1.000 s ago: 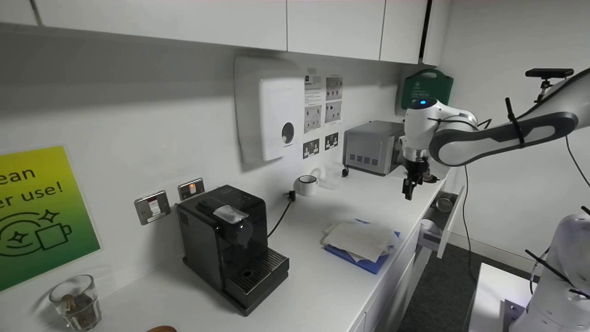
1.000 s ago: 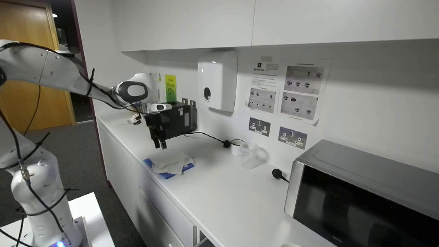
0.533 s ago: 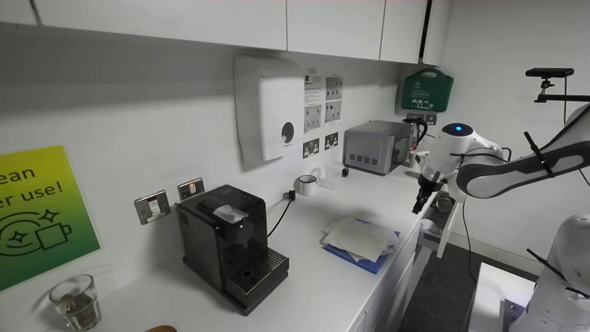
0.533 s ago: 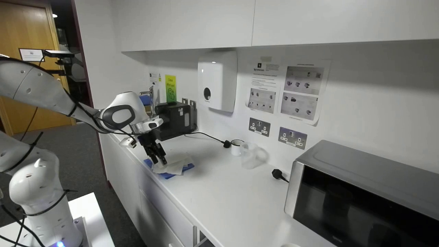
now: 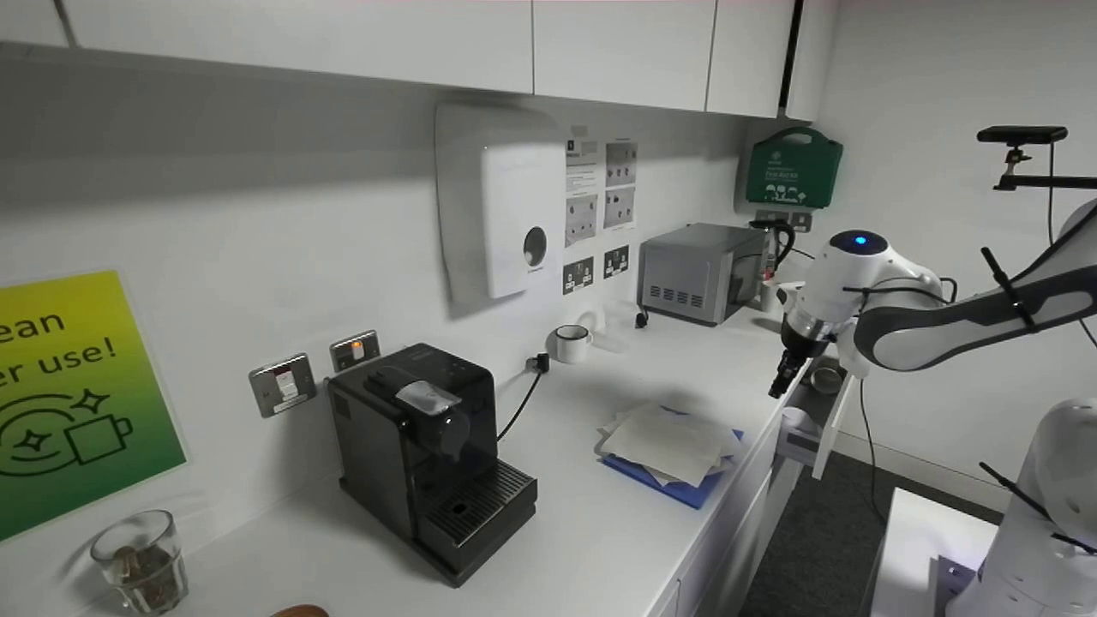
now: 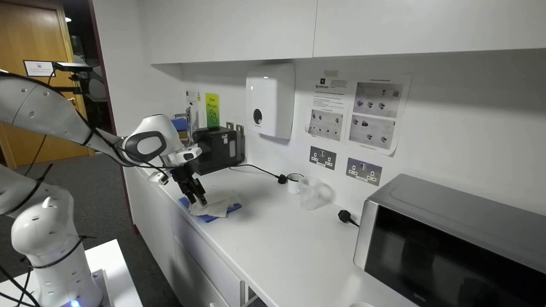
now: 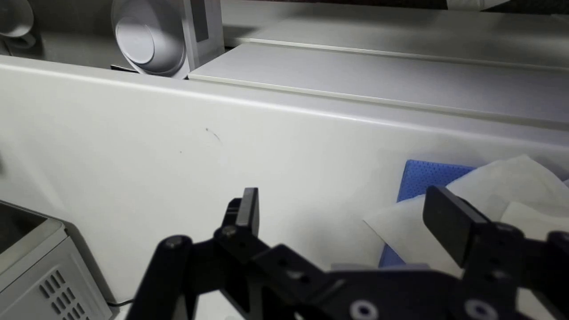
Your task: Place the white napkins on the blue placemat
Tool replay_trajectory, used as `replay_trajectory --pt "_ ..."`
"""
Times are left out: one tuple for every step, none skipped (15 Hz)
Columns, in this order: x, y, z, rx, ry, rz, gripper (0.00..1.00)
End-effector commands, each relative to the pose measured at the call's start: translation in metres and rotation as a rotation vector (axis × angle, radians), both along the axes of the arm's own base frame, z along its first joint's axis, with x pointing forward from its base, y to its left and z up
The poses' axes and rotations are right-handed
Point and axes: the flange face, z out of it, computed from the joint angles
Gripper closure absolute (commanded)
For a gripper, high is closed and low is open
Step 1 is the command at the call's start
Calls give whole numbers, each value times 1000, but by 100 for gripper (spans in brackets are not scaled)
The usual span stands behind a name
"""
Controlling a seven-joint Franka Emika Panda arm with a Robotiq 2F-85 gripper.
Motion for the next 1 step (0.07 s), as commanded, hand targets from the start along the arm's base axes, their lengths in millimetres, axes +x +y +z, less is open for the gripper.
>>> replay_trajectory --pt "0 0 1 0 0 0 0"
